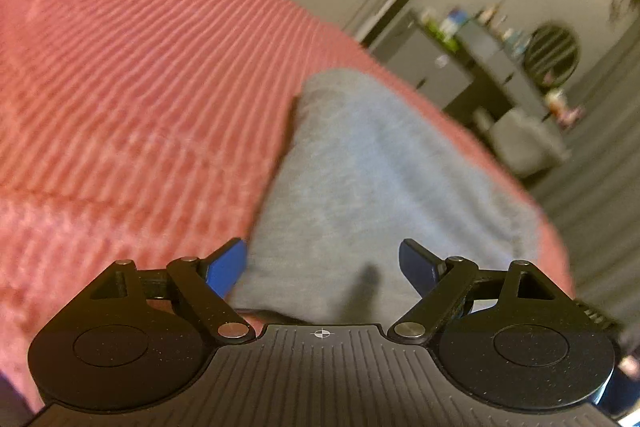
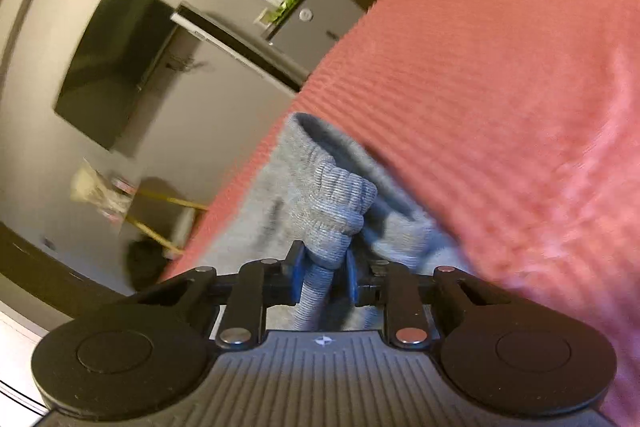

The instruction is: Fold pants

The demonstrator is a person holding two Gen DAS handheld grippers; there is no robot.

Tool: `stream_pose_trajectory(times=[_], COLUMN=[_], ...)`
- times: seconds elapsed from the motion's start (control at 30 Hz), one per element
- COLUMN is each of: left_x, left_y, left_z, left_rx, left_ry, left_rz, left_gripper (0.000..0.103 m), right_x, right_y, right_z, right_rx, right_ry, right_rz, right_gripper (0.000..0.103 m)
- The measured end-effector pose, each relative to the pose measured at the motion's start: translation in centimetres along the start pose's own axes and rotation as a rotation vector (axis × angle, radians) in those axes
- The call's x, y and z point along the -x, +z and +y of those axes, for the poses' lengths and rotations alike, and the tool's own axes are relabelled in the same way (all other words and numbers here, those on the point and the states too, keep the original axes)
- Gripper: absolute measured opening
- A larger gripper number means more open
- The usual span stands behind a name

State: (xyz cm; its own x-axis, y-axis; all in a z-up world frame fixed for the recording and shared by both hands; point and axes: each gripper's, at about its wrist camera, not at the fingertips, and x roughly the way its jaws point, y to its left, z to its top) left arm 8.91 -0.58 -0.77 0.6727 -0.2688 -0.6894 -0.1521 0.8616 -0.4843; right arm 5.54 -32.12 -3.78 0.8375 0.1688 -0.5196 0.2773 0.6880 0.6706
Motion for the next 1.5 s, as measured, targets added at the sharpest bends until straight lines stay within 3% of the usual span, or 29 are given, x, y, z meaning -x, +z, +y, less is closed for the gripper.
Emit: stream_pose_trajectory(times=[0.07, 0.23, 0.37, 0.43, 0.53, 0.63, 0.7, 0.77, 0.93, 0.97, 1.0, 1.03, 1.1, 1.13, 1.33, 1.5], left_x=[-1.8, -0.6, 1.3, 2.5, 2.8, 0.0, -3.0, -4.1, -2.3, -1.8, -1.3, -0.5, 0.9, 1.5, 3.5, 3.8], left_y=[-0.5, -0.4, 0.5, 0.9, 1.4, 1.5, 1.2, 0.7, 0.7, 0.8, 0.7, 0.4, -0.2, -0.4, -3.3, -6.1], left_z=[0.2, 0.7, 0.3, -0.6, -2.5, -3.5, -3.4, -3.0, -0.9, -0.9, -1.1, -1.0, -1.5, -1.7, -3.5, -2.7], left_rx=[-0.015, 0.038, 0.032, 0.014, -0.052, -0.123, -0.142, -0.196, -0.182, -0.204, -0.234, -0.263, -0.308, -0.327, -0.422, -0.428], left_ry=[0.094, 0.065, 0.093, 0.065, 0.027, 0.003, 0.078, 0.16, 0.146, 0.164, 0.185, 0.205, 0.247, 0.253, 0.218, 0.233], left_rz=[0.079, 0.053, -0.014, -0.08, -0.133, -0.077, 0.029, 0.037, 0.024, 0.014, -0.005, -0.024, -0.04, -0.037, 0.028, 0.029], left_gripper=[0.092, 0.089, 0.089, 0.089, 0.091, 0.092, 0.089, 0.095, 0.096, 0.096, 0.096, 0.095, 0.095, 0.095, 0.096, 0.096], right_x=[-0.7, -0.1, 2.3, 3.5, 4.4, 3.0, 1.7, 0.6, 3.1, 3.7, 4.4, 5.3, 7.2, 7.8, 9.7, 8.4], right_y=[-0.5, -1.0, -1.3, -1.6, -2.2, -2.8, -2.9, -2.7, -2.9, -3.0, -3.3, -3.6, -4.4, -4.7, -6.1, -8.6], right_z=[-0.1, 2.0, 2.5, 2.9, 4.4, 6.2, 6.3, 5.3, 4.8, 4.8, 5.1, 5.3, 5.4, 5.5, 6.5, 6.9], right_rx=[0.047, 0.202, 0.202, 0.239, 0.329, 0.426, 0.43, 0.377, 0.42, 0.454, 0.503, 0.548, 0.604, 0.615, 0.607, 0.603], right_ry=[-0.028, -0.072, -0.115, -0.147, -0.106, -0.059, -0.039, -0.051, -0.025, -0.041, -0.083, -0.096, -0.058, -0.051, -0.07, -0.096], right_rz=[0.01, -0.004, -0.057, -0.106, -0.156, -0.112, -0.056, 0.004, -0.004, -0.006, -0.007, -0.009, 0.002, 0.021, 0.136, 0.269], right_gripper=[0.017, 0.019, 0.026, 0.028, 0.028, 0.028, 0.035, 0.032, 0.03, 0.034, 0.053, 0.064, 0.067, 0.074, 0.099, 0.099])
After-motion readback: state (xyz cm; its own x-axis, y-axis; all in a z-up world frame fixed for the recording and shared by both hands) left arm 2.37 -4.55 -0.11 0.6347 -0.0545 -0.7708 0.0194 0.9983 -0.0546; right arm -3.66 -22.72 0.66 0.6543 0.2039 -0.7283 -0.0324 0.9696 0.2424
